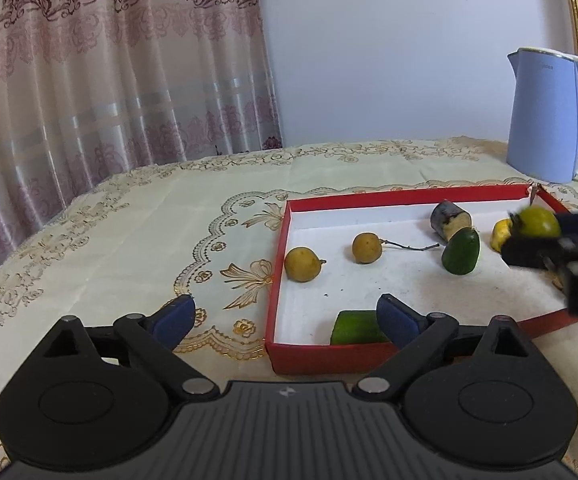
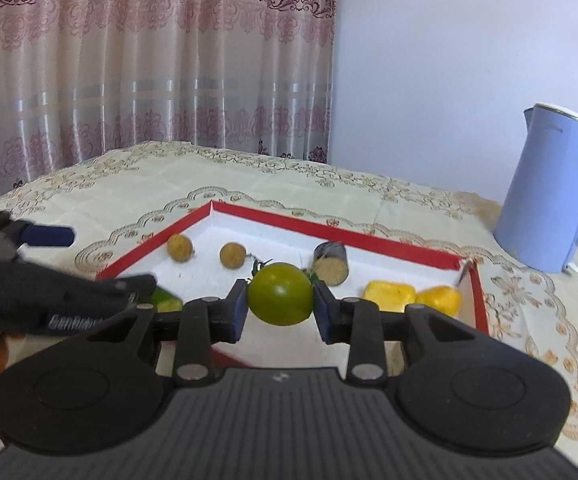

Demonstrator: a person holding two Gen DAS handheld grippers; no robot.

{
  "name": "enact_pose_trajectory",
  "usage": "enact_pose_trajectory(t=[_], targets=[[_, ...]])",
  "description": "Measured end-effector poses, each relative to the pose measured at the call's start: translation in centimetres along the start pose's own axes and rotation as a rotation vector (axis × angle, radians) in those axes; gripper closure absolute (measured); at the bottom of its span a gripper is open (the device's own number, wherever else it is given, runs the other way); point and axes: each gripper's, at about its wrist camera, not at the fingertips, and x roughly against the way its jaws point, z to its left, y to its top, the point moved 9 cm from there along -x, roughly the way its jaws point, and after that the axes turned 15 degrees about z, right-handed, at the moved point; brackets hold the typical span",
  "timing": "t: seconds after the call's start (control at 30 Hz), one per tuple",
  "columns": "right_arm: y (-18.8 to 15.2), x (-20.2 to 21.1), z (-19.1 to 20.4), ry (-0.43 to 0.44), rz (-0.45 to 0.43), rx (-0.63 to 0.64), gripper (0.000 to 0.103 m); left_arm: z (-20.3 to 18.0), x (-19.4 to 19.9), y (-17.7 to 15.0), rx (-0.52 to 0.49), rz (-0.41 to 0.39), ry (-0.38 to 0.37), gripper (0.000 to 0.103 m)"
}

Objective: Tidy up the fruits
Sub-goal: 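Carry the green lime over the red tray with the right gripper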

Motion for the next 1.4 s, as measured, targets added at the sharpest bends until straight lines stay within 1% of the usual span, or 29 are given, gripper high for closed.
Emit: enact_pose_trajectory(t=[0.27, 0.5, 0.73, 1.2, 1.3, 1.4], targets=[[1.7, -3.2, -1.4, -0.016, 0.029, -0.028, 0.071, 0.2, 0.5, -0.7, -0.001, 0.008, -0.011, 0.005], [1.5, -5.8, -2.7, -0.013, 0.070, -0.074, 0.071, -0.3, 1.1, -1.2, -0.016, 0.007, -0.037, 0.005], [2.2, -6.6, -3.0, -0.007, 0.077, -0.086, 0.071, -0.9, 1.2, -1.5, -0.038, 0.017, -0.051, 0.005], [4.4, -7.8, -0.3, -0.003, 0.087, -0.017, 0.071, -0.5, 0.8, -1.7, -0.034, 0.029, -0.041, 0.005], [4.5, -8.1, -0.1, -0.016, 0.093, -0.007, 0.071, -0.5, 0.8, -1.7, -0.035, 0.029, -0.039, 0.005], [4.7, -8.4, -0.9, -0.056, 0.101, -0.028, 0.071, -0.3, 0.7, -1.7, -0.035, 0.033, -0.034, 0.005]])
